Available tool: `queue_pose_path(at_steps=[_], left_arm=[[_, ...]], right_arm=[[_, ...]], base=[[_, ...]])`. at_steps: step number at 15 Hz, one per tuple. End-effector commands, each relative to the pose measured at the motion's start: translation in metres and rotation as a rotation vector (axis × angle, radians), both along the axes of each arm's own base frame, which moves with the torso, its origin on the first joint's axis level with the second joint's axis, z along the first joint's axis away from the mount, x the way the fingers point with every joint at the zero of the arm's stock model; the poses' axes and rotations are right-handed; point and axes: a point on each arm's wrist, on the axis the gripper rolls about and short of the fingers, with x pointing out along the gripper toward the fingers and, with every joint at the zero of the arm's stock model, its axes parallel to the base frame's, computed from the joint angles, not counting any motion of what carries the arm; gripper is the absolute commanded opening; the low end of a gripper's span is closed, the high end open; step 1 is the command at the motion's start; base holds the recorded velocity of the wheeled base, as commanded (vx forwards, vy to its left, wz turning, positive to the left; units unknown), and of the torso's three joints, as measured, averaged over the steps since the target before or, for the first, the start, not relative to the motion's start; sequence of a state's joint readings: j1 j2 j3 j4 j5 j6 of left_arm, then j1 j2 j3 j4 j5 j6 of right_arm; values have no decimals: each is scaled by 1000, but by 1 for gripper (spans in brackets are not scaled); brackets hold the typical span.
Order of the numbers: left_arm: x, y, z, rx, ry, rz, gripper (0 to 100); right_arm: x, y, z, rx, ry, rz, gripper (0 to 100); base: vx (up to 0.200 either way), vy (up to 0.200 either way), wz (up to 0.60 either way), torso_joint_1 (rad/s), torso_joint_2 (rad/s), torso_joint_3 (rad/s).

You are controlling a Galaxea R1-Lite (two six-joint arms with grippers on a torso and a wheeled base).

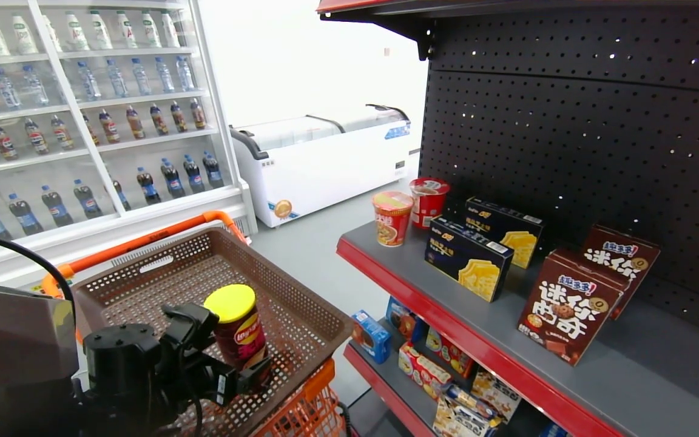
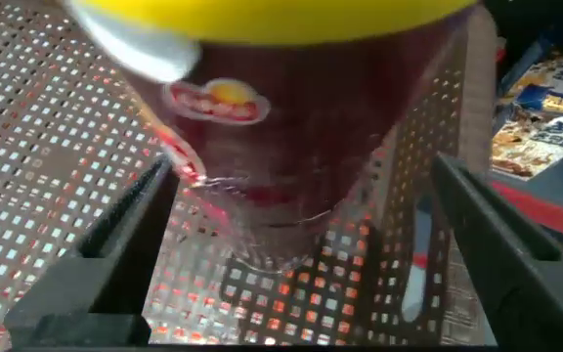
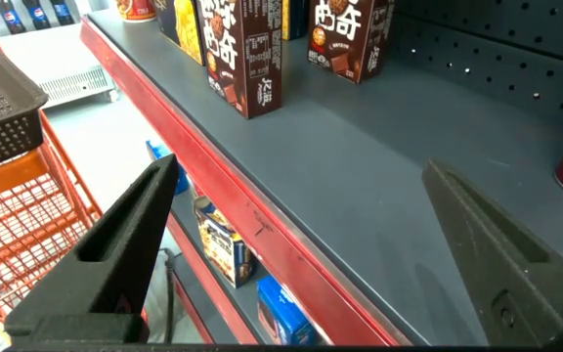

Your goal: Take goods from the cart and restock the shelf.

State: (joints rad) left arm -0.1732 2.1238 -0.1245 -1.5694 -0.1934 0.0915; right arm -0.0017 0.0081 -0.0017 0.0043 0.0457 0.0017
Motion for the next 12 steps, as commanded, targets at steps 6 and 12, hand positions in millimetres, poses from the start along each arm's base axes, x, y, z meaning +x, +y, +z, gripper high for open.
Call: queue_pose_path(at_steps=[6,12], left_arm=[[20,2,-3,9,-45,13,100],[27,-2,6,46,-114,-5,0]], right_arm=[[0,0,0,0,0,0,100],[0,0,0,0,0,0,100]], base=[[0,0,0,0,0,0],[0,0,0,0,0,0]])
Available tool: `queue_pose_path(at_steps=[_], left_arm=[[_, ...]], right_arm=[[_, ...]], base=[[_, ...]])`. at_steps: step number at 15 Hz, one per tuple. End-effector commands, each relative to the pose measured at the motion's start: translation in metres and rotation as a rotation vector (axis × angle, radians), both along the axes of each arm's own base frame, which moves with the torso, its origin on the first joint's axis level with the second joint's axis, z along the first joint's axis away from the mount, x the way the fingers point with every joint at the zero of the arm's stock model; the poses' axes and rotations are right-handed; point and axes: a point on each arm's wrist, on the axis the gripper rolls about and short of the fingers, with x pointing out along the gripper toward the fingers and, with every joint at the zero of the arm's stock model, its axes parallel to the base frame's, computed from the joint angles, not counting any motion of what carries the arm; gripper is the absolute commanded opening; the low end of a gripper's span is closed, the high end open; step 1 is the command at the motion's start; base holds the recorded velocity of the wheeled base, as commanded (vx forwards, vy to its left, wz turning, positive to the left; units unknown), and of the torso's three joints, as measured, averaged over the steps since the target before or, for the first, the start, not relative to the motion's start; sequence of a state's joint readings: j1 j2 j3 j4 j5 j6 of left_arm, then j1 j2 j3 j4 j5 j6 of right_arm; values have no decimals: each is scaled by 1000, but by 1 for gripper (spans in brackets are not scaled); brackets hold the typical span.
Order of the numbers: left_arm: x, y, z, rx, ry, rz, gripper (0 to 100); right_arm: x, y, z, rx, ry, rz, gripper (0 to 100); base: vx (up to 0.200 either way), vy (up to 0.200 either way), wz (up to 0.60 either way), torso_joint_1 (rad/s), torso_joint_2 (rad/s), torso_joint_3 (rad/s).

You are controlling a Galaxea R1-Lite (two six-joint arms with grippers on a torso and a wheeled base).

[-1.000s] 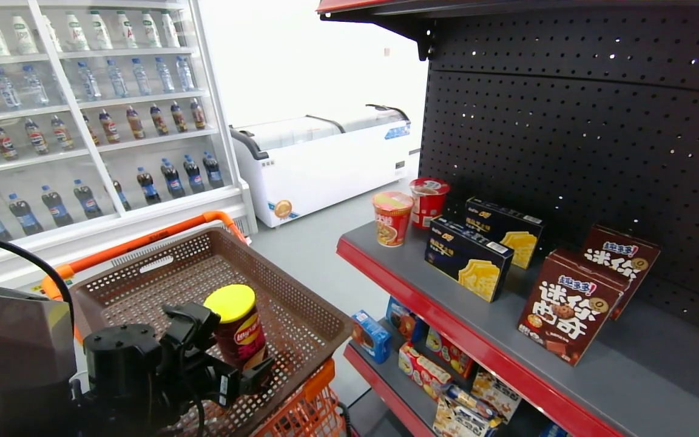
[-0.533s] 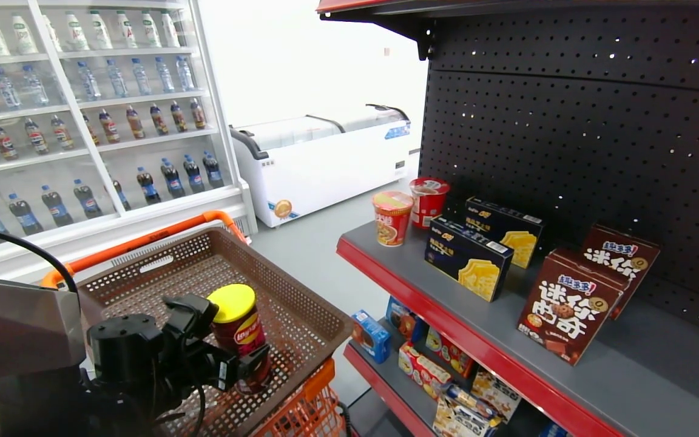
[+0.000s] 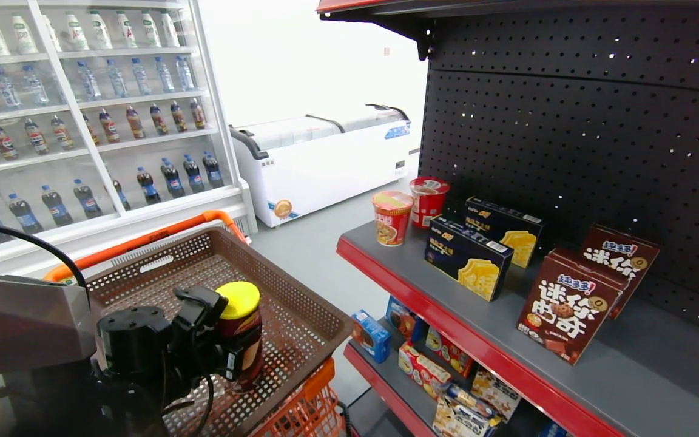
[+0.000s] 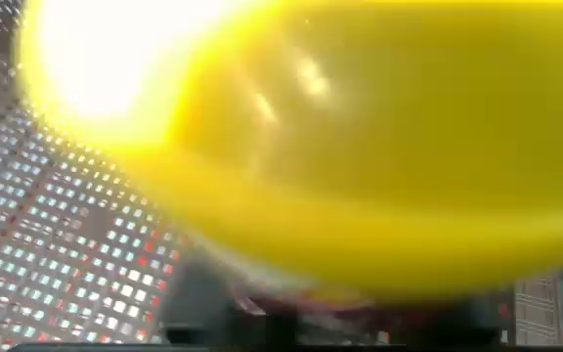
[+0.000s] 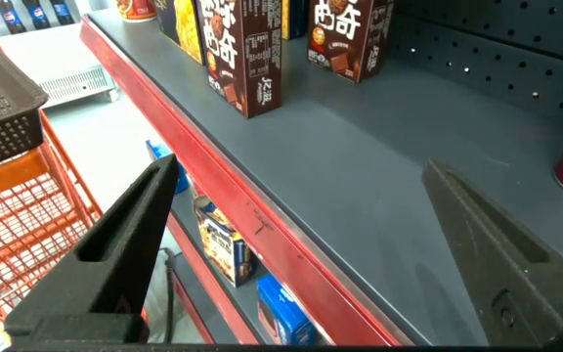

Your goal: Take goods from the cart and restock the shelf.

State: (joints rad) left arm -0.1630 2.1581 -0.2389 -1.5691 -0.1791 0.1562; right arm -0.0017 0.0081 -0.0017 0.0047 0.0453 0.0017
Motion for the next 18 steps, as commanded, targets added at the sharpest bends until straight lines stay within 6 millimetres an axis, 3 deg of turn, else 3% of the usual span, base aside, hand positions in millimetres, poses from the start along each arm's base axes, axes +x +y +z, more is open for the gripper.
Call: queue_pose_path(at_steps=[1,3,7,9,13,18], left_arm=[[-8,4,16,-6,-42,27,0],[-14,14,26,1,-68,80,0],[-47,29,99,-41,-92,146,0],[-76,31,119,-38,-58,143,0],[-146,36,127,-26,-63,171,0],[-214,42,108,-25,-211,182,0]], right_arm=[[0,0,0,0,0,1,100],[0,0,0,0,0,1,100],[0,0,0,0,0,1,100],[0,0,0,0,0,1,100],[0,0,0,0,0,1,100],[0,0,0,0,0,1,100]], base=[[0,0,0,0,0,0],[0,0,0,0,0,0],[0,0,0,0,0,0],[0,0,0,0,0,0],[0,0,0,0,0,0],[0,0,0,0,0,0]])
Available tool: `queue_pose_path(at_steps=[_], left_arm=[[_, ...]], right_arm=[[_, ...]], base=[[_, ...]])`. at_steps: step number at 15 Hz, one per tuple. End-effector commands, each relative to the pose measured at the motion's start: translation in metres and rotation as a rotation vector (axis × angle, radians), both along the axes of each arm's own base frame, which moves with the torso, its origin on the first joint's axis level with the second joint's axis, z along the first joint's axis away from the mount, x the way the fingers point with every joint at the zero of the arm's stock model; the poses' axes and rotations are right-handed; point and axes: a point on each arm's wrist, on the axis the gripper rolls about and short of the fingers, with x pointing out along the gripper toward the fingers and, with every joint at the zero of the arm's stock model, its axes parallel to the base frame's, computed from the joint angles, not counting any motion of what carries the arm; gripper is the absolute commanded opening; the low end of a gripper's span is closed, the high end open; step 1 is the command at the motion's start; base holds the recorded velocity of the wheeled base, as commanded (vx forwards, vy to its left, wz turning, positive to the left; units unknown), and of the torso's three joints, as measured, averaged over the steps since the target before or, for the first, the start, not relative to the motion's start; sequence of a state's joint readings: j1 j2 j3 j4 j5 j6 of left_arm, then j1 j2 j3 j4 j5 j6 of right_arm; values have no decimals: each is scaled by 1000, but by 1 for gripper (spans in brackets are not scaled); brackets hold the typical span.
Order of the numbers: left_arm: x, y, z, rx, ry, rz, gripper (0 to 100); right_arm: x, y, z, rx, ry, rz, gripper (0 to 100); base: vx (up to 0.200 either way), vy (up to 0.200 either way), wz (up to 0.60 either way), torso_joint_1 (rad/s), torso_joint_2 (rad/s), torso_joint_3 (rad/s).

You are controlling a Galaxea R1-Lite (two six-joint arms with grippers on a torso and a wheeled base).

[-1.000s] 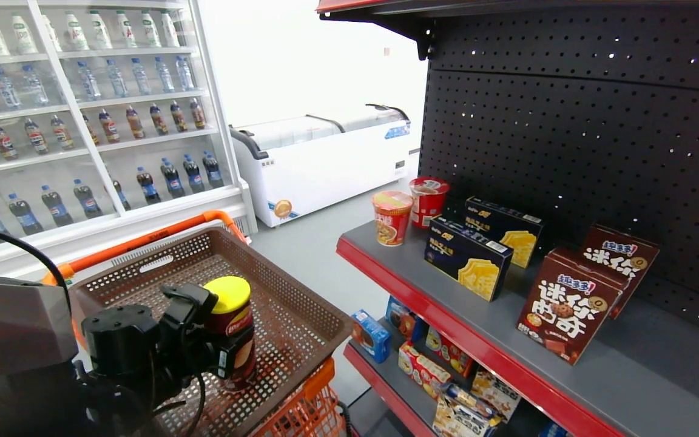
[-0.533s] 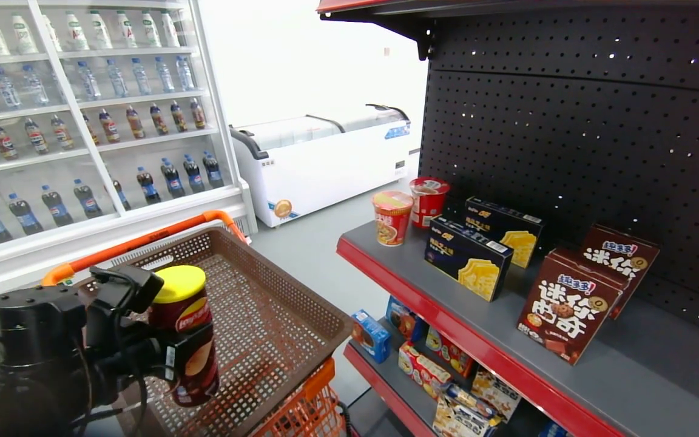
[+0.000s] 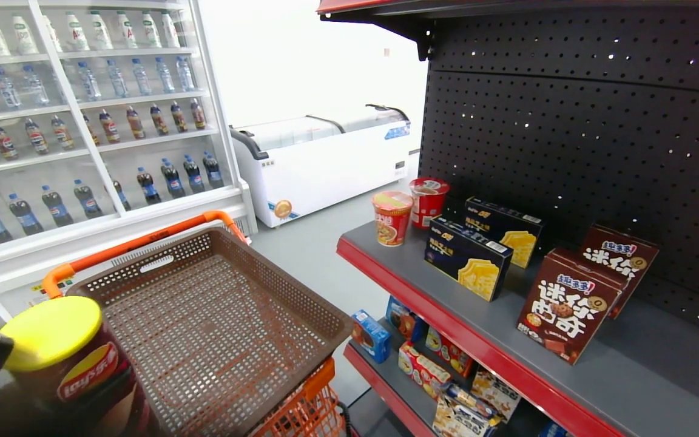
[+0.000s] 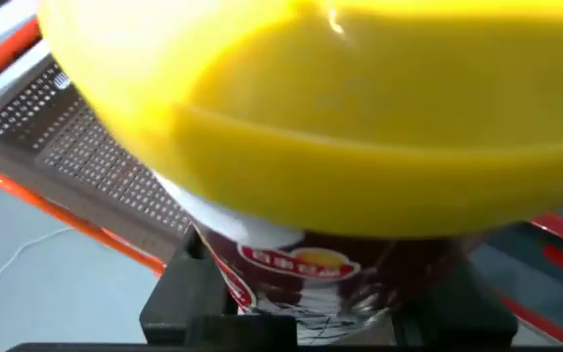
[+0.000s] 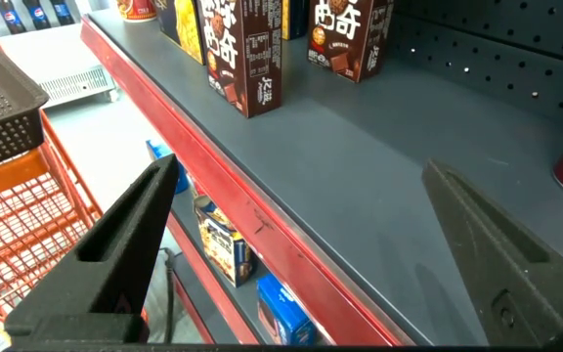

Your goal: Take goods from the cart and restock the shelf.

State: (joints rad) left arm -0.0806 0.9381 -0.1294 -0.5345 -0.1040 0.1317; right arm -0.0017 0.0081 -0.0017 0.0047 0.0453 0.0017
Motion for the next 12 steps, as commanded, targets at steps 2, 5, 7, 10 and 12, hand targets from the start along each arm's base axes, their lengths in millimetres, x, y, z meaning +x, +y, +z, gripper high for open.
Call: queue_pose_path(at_steps=[2,5,7,10,12], left_arm=[[-52,8,-8,-6,-189,105,0],[-70,8,-8,-35,-209,89,0],[-77,7,-8,-67,-237,48,0],[-85,7,-10,-83,-253,31,0],[-91,7,-13,-80,-235,30,0]], right_arm=[[0,0,0,0,0,1,100],[0,0,0,0,0,1,100],[0,0,0,0,0,1,100],[0,0,0,0,0,1,100],[0,0,0,-2,1,1,100]], base=[[0,0,0,0,0,0],[0,0,0,0,0,0],[0,0,0,0,0,0],[0,0,0,0,0,0],[0,0,-300,1,-1,1]])
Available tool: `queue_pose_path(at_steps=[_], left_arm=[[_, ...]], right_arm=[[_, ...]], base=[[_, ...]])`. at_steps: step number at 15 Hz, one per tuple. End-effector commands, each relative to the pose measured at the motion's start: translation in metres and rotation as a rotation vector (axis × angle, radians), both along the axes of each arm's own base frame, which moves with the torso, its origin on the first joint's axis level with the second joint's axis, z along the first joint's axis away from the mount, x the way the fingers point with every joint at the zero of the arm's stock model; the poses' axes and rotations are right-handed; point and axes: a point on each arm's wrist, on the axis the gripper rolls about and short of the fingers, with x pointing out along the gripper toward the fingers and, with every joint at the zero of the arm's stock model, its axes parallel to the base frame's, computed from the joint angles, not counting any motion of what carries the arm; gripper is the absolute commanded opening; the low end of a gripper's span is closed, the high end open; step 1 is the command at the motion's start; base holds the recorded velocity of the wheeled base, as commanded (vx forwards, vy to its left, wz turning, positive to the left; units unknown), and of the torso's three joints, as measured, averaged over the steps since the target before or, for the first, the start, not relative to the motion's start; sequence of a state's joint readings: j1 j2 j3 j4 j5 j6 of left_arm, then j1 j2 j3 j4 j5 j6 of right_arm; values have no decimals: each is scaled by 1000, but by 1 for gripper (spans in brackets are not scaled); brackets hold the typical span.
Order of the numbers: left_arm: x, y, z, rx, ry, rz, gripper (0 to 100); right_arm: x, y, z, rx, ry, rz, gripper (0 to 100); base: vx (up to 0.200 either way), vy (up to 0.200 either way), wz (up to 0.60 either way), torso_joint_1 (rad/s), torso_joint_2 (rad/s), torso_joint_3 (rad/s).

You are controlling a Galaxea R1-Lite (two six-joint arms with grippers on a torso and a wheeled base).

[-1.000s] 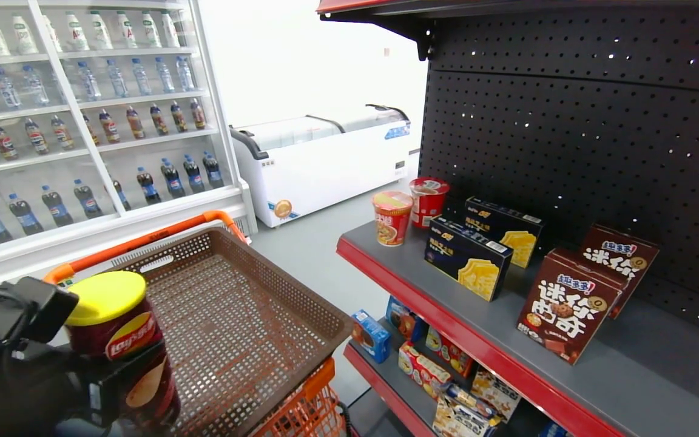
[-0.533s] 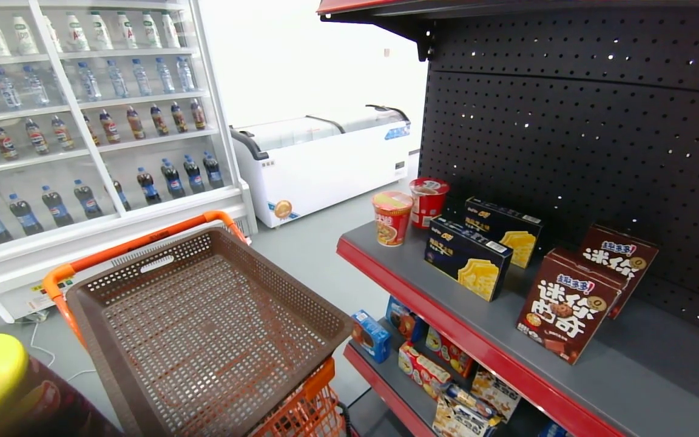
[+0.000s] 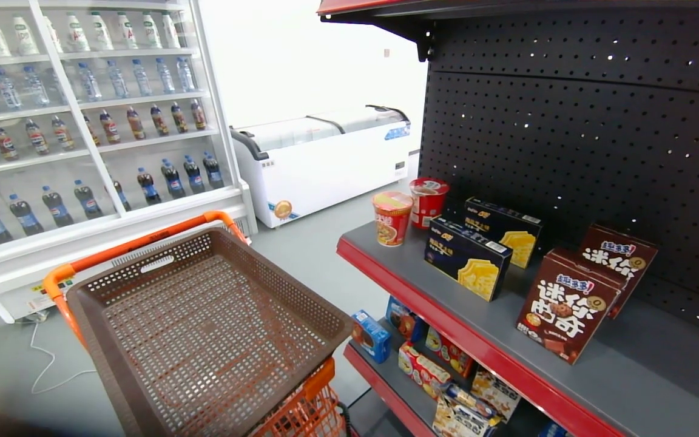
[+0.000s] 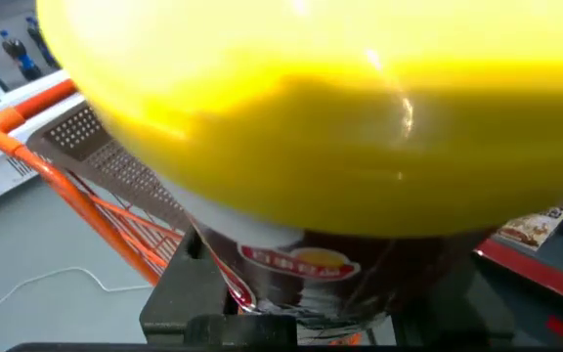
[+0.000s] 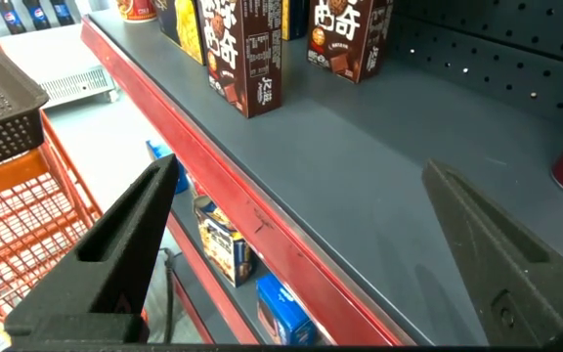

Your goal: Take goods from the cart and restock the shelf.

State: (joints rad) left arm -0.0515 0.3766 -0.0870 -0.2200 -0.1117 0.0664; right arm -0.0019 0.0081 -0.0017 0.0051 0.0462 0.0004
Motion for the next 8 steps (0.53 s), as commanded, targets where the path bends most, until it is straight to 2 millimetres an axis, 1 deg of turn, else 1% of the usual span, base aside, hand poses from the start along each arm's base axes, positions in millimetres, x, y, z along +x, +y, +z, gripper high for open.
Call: queue_pose_path(at_steps=[1,8], left_arm=[[-9,1,0,-1,-39,2,0],[-17,1,-11,-12,-16,7,0]], right_arm=[[0,0,0,1,1,0,100],[0,0,0,1,1,0,100]], base=[[0,0,-600,-7,2,2],[0,0,-600,0,1,4]])
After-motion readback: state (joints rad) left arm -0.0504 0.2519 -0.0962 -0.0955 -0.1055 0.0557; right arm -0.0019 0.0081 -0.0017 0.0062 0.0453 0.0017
